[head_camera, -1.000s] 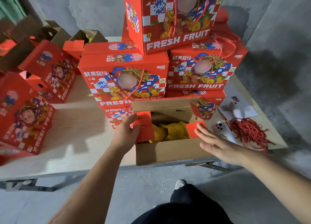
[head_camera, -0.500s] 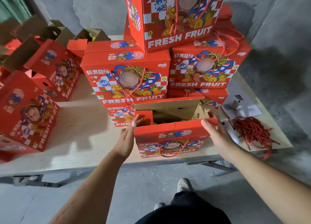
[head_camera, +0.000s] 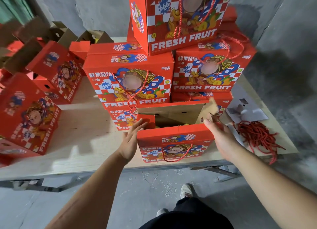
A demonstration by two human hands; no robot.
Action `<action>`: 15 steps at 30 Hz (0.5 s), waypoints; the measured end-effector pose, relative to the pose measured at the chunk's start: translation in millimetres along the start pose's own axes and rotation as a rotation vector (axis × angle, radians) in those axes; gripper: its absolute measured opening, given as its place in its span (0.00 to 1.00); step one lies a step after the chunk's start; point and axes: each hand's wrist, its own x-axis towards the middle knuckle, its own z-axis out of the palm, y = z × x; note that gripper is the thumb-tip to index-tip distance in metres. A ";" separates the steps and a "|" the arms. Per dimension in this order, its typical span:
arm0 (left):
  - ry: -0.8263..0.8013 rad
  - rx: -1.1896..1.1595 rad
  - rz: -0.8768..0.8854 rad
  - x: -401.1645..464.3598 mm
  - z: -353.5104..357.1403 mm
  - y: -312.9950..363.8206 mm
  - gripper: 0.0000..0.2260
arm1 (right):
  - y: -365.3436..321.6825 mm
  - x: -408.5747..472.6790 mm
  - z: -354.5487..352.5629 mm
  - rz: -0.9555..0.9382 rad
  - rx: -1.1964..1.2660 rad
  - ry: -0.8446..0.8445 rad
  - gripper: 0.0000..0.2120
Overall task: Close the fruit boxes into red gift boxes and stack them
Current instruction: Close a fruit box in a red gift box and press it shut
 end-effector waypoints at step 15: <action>-0.244 0.458 -0.099 45.7 -20.3 29.6 0.39 | 18.7 -26.4 -34.7 -0.188 -0.428 -0.312 0.37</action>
